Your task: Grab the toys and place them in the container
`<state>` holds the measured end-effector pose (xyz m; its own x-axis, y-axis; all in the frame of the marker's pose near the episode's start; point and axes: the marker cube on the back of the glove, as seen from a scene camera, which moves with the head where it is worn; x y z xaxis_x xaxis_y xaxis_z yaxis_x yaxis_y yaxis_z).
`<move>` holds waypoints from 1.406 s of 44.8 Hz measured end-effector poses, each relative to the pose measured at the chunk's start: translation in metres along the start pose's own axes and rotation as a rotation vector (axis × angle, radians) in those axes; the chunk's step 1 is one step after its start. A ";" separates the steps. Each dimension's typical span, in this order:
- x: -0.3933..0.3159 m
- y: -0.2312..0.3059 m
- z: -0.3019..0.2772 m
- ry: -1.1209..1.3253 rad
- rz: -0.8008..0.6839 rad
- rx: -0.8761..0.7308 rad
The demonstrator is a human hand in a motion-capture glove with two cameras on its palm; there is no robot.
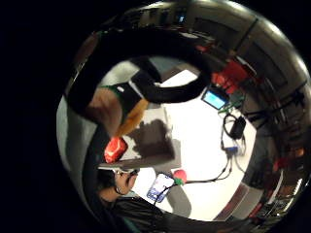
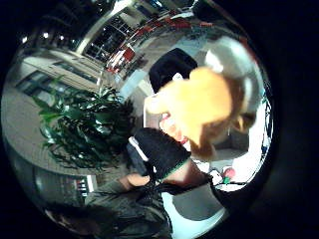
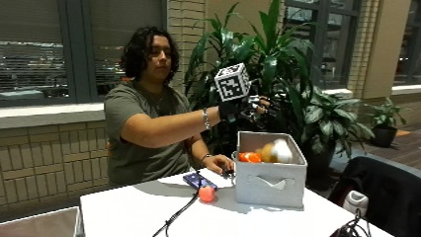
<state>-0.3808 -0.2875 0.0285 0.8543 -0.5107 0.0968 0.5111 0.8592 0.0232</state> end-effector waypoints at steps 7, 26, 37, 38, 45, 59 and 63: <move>0.018 0.043 -0.012 -0.114 0.110 0.032; 0.131 0.232 0.100 0.066 0.243 -0.357; 0.141 0.245 0.144 0.246 0.321 -0.319; 0.142 0.243 0.144 0.262 0.325 -0.300; 0.143 0.232 0.145 0.253 0.338 -0.235; 0.084 0.153 -0.026 0.129 0.298 0.235; 0.045 0.122 -0.071 0.081 0.206 0.297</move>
<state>-0.2736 -0.2074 -0.0352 0.9470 -0.3170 0.0510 0.2882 0.9092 0.3006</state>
